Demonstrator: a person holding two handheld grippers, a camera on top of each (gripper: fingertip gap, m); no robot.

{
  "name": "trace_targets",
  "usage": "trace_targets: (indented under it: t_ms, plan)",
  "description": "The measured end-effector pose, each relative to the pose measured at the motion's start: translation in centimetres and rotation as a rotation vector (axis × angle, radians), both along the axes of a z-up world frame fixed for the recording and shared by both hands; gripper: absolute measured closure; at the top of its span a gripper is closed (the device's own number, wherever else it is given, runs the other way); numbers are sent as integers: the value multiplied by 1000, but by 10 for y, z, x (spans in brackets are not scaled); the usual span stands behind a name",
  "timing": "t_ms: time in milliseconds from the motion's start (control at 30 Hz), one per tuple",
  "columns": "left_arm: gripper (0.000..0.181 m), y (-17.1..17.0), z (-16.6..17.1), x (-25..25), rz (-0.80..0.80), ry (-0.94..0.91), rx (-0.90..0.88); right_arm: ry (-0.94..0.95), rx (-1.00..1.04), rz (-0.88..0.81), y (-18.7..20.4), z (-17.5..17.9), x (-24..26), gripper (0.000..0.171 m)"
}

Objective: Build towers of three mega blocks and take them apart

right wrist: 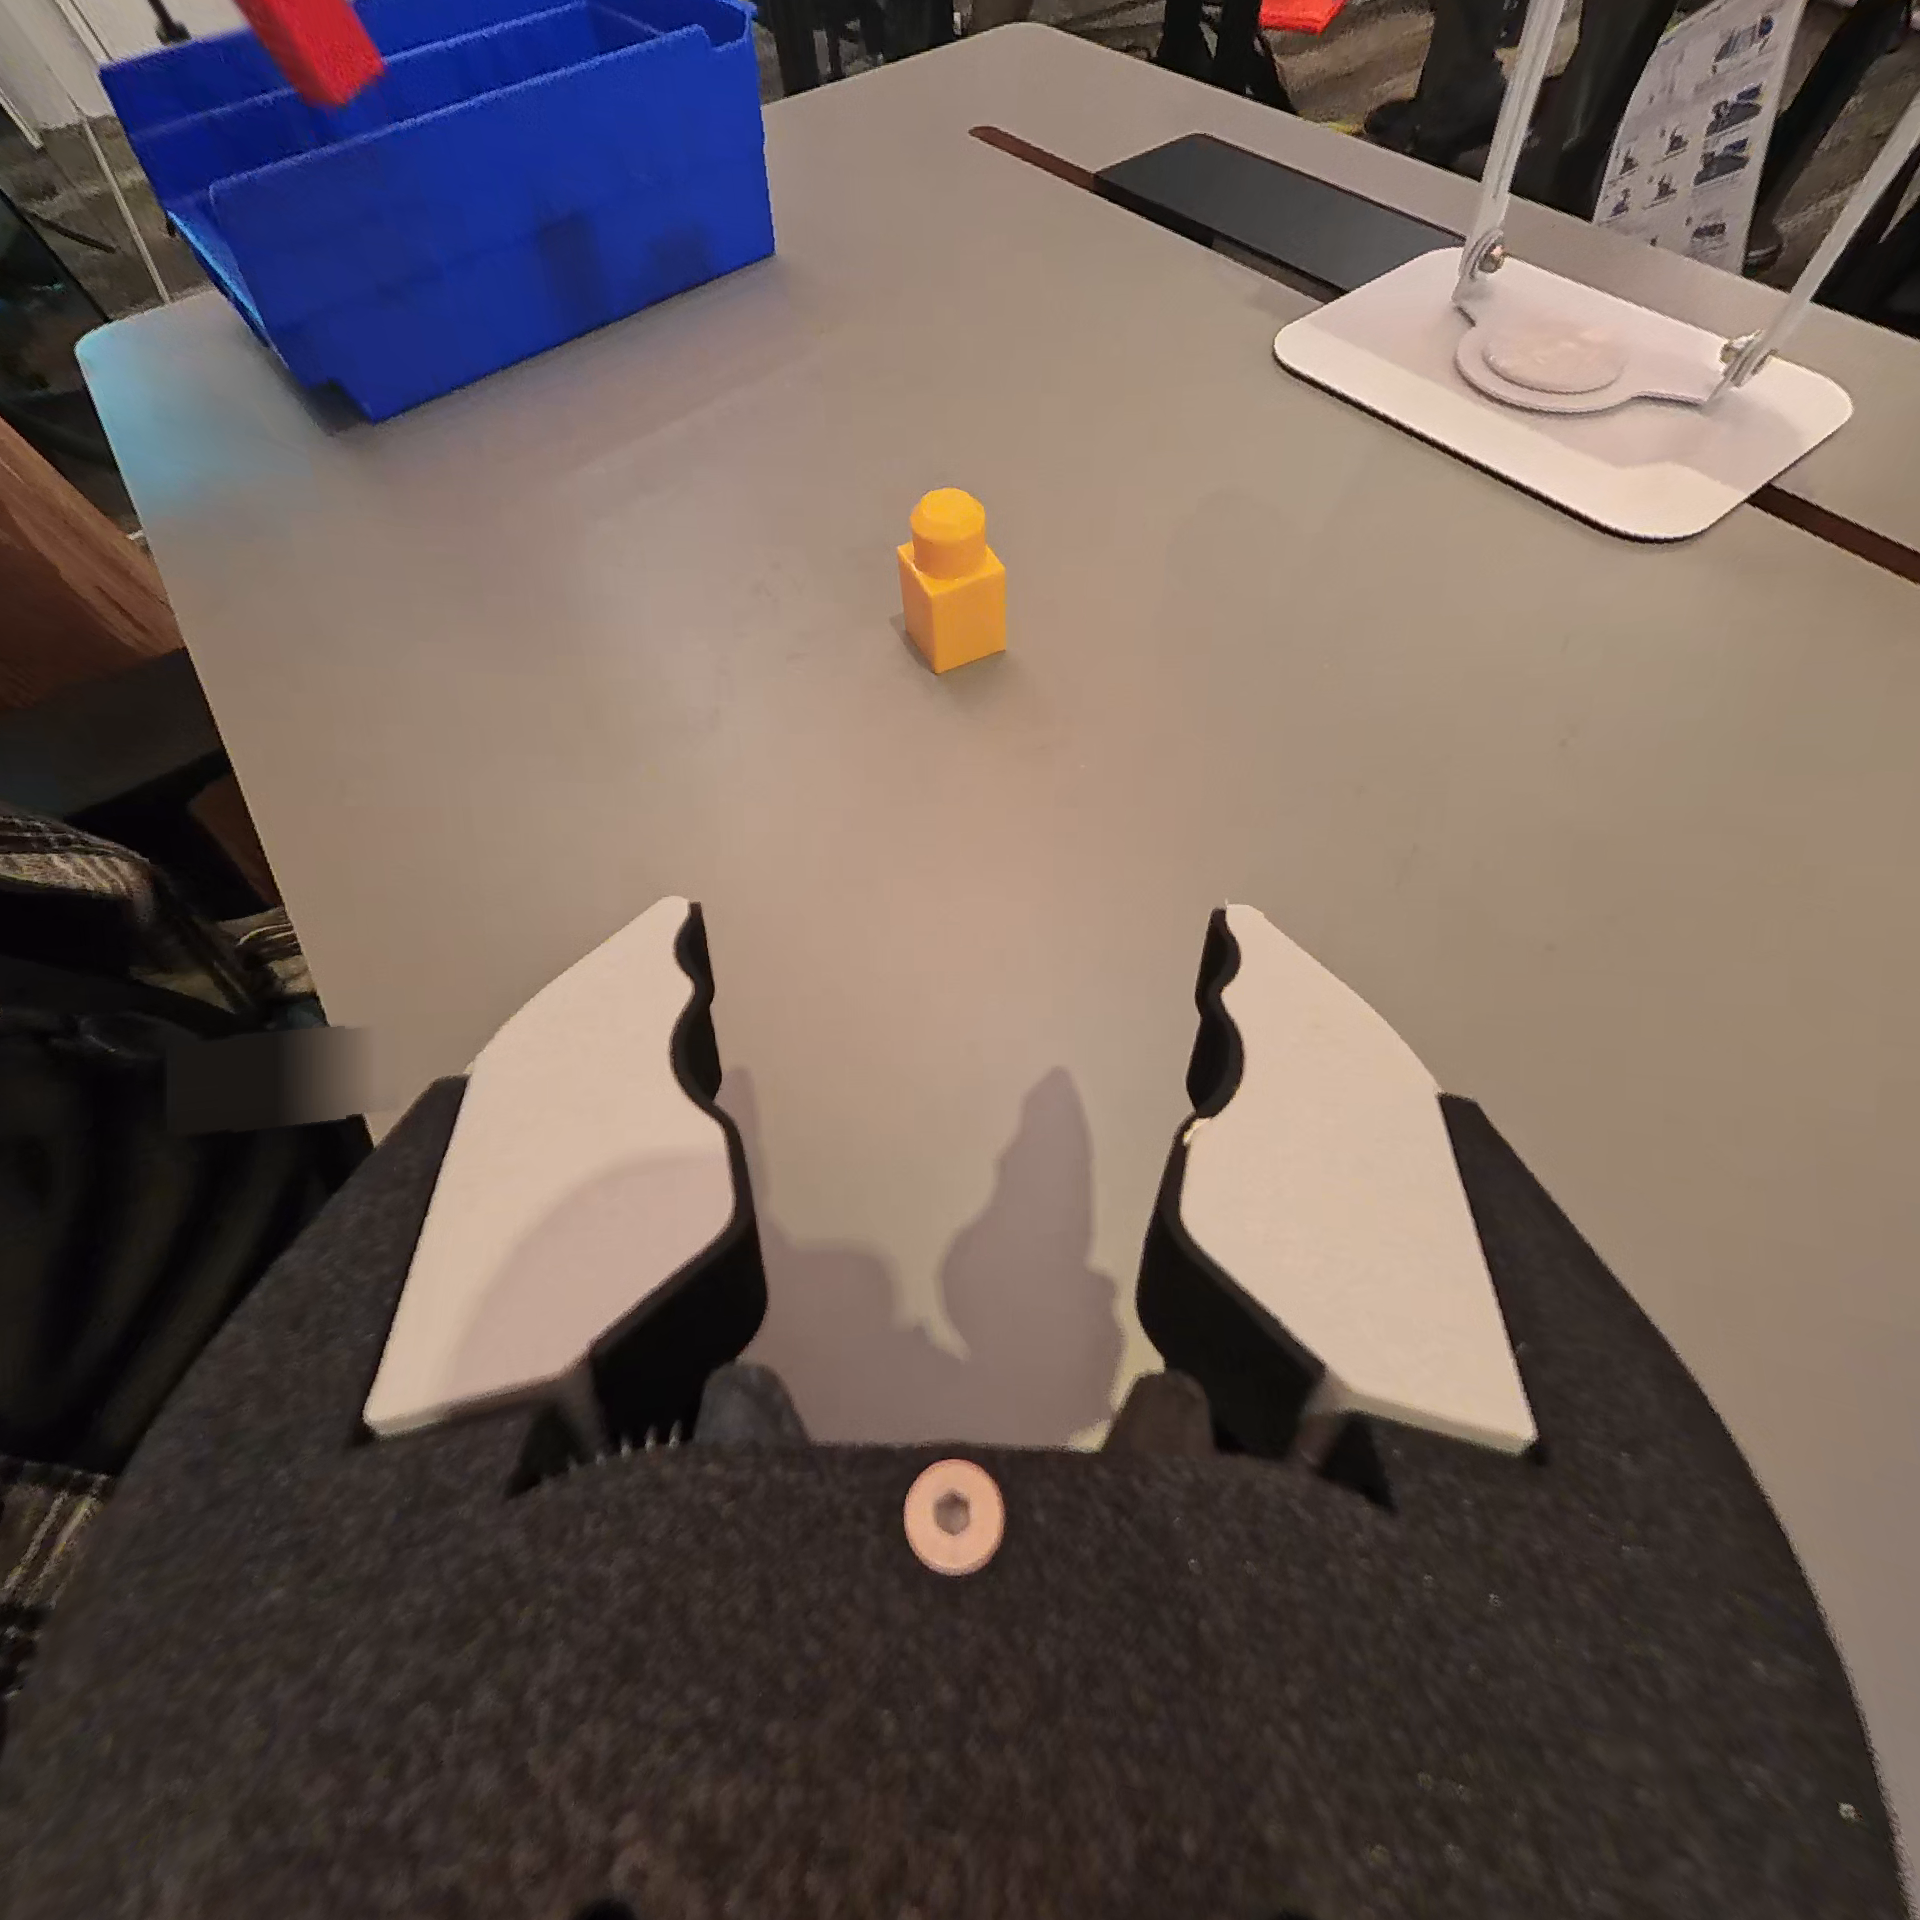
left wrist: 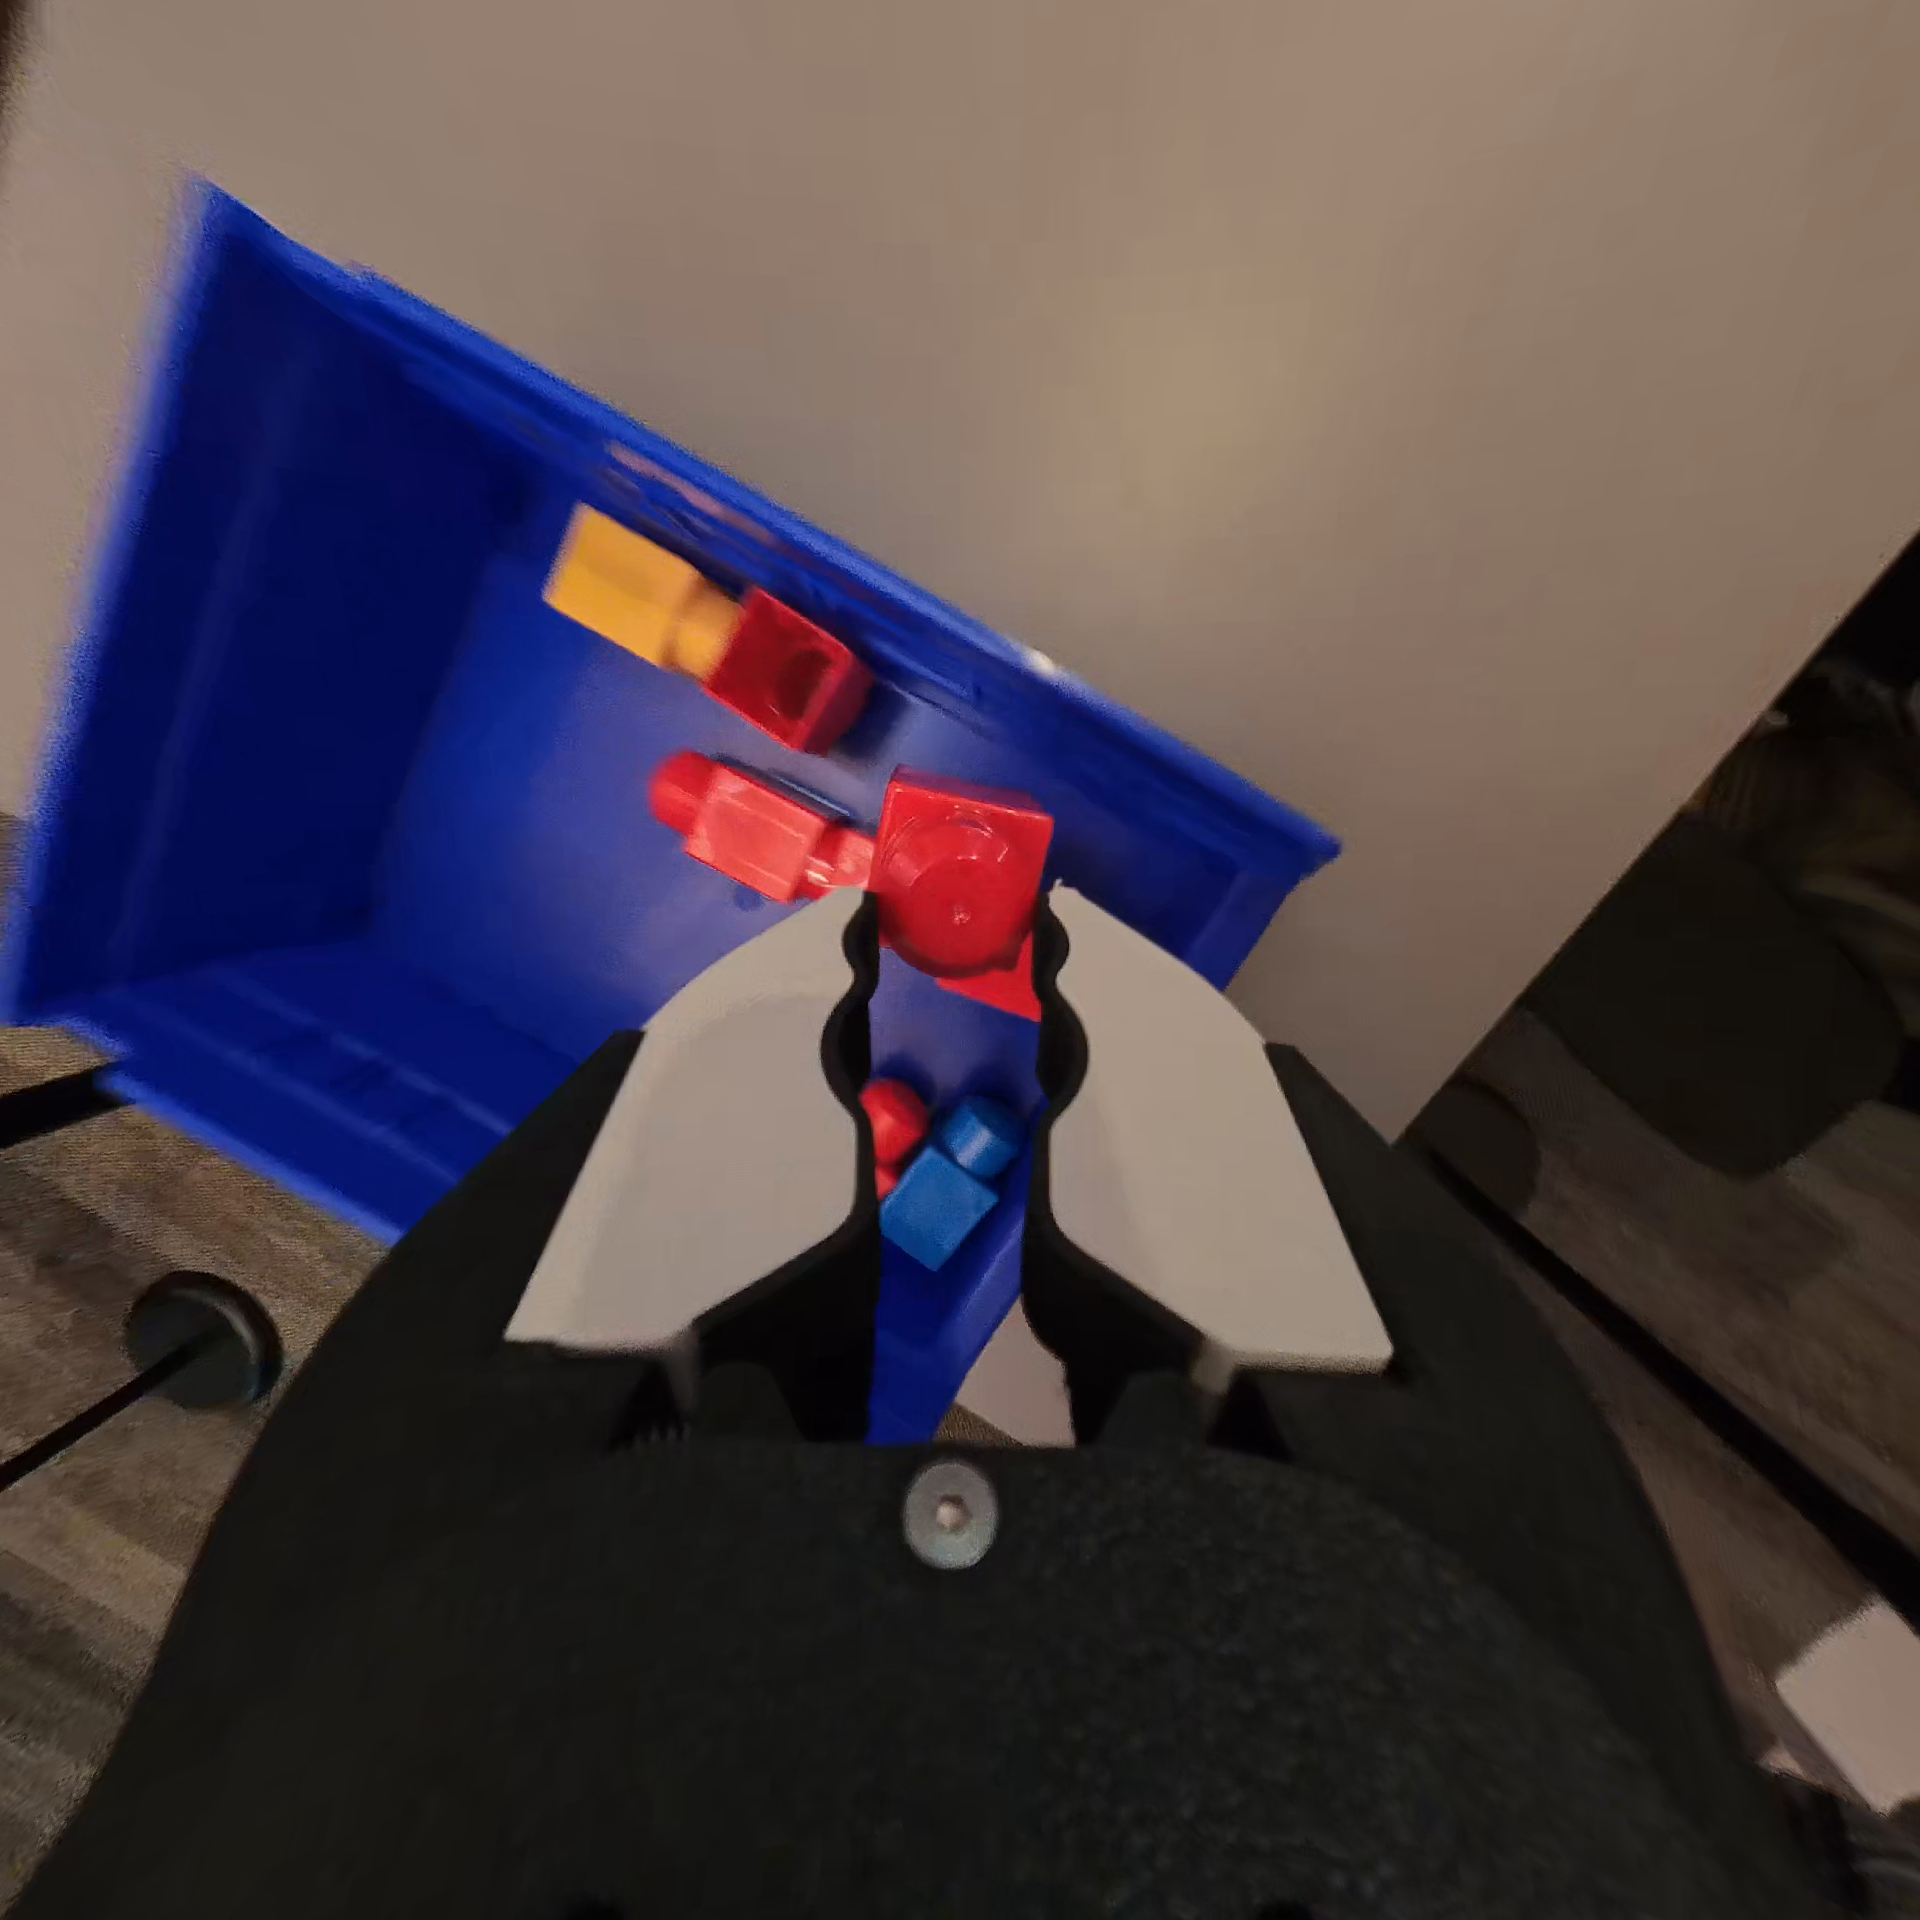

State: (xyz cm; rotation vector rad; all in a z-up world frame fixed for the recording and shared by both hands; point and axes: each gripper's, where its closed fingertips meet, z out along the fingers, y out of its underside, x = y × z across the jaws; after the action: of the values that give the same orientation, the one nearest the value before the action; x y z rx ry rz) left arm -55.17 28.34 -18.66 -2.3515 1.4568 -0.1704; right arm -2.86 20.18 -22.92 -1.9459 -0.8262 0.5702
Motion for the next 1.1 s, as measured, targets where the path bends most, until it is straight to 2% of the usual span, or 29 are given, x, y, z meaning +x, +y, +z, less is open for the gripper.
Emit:
trace_targets:
  t_ms: [67,167,300,433,567,767,900,1100]
  plan:
    - [154,11,32,22,13,-49,58,9,2,-6,-1,-2,4,82]
    - [154,21,71,83,-15,-117,122,23,0,-20,-5,-4,12,83]
    - [154,22,87,190,-79,-154,97,33,-10,-36,-12,-8,22,84]
    - [154,28,62,281,-215,-105,67,42,-16,-56,-21,-12,34,84]
    - [154,31,14,336,-305,-22,-4,44,-34,-76,-29,-16,46,85]
    - [154,39,-26,362,-390,52,-60,41,-41,-94,-31,-18,58,85]
    - [154,36,-34,366,-462,91,-82,45,-46,-94,-28,-20,58,85]
    - [154,37,-42,374,-489,101,-97,37,-50,-86,-25,-20,54,85]
